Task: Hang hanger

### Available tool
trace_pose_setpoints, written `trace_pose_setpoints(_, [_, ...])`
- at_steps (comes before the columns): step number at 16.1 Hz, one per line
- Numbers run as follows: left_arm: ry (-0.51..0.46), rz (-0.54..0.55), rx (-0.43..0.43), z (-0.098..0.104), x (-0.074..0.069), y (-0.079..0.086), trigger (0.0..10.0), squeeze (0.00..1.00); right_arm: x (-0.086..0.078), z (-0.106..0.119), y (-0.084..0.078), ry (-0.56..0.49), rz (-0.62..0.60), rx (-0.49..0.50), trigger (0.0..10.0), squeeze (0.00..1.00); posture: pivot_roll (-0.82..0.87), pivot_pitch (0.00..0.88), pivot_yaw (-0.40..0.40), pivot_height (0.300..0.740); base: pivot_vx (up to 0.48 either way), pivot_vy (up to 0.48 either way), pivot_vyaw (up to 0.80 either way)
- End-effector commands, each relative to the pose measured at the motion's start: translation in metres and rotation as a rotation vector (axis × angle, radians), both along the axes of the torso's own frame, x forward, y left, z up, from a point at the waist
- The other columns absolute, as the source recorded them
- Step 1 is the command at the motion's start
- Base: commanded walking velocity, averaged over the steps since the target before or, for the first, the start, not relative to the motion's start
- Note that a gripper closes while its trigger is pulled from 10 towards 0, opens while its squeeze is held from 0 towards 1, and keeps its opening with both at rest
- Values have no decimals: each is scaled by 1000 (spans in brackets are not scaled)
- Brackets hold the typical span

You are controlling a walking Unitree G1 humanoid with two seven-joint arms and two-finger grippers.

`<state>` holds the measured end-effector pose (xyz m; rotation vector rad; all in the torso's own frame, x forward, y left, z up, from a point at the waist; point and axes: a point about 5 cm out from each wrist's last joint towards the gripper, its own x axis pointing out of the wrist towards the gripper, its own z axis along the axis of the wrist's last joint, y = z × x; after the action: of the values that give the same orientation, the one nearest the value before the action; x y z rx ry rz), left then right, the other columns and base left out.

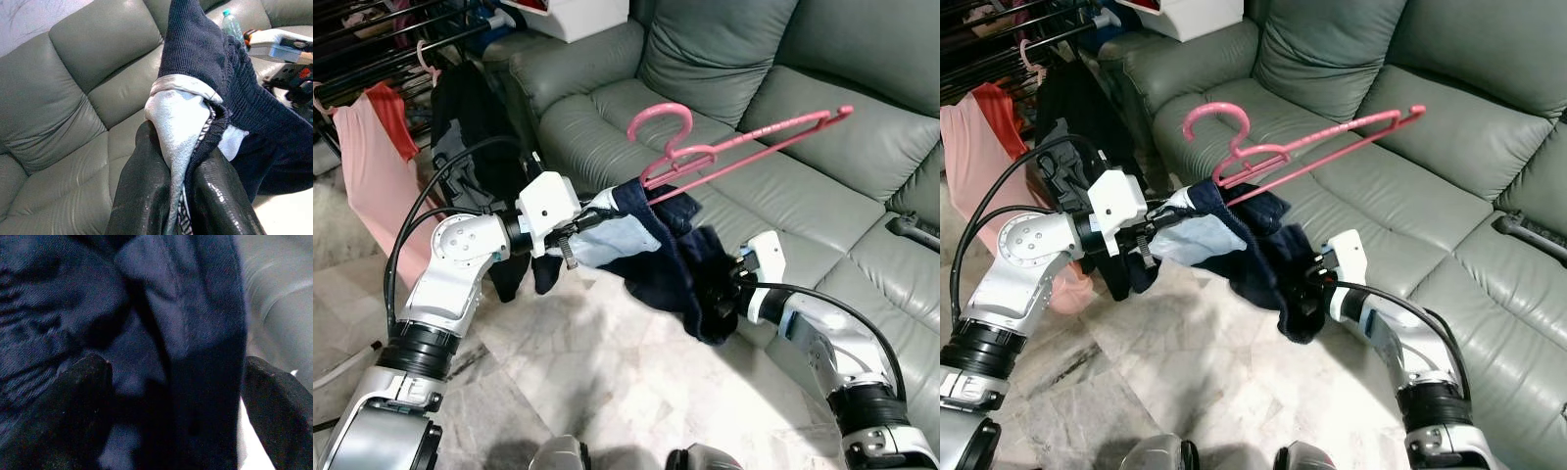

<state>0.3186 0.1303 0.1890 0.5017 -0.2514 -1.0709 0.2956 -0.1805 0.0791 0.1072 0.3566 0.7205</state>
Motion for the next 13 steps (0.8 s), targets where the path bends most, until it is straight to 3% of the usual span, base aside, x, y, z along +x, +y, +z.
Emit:
trace_pose_setpoints(1, [-45, 8, -8, 10, 0, 0, 0, 0, -2, -3, 5, 36, 35, -19, 10000, 0, -13, 51, 53, 740, 0, 0, 0])
trace_pose_setpoints(3, [-43, 13, -37, 19, 0, -4, 0, 0, -3, -13, -3, 93, -10, -71, 10000, 0, -14, 53, 49, 740, 0, 0, 0])
trace_pose_setpoints(4, [-53, 16, -50, 24, 0, -4, 0, 0, -4, -18, -8, 123, -41, -91, 9020, 0, -14, 53, 49, 740, 0, 0, 0])
trace_pose_setpoints(5, [-68, 31, -77, 33, 1, -2, 0, 0, -6, -25, -16, 161, -83, -124, 2824, 0, -14, 58, 44, 740, 0, 0, 0])
trace_pose_setpoints(6, [-97, 65, -94, 44, 5, 3, 0, 0, -11, -29, -23, 195, -109, -140, 0, 0, -12, 58, 43, 740, 0, 0, 0])
trace_pose_setpoints(9, [-104, 149, -113, 53, 13, 17, 0, 0, -21, -40, -36, 241, -134, -199, 0, 0, -14, 60, 41, 740, 0, 0, 0])
trace_pose_setpoints(13, [-109, 161, -112, 55, 14, 19, 0, 0, -23, -42, -43, 245, -164, -229, 0, 0, -14, 60, 41, 740, 0, 0, 0])
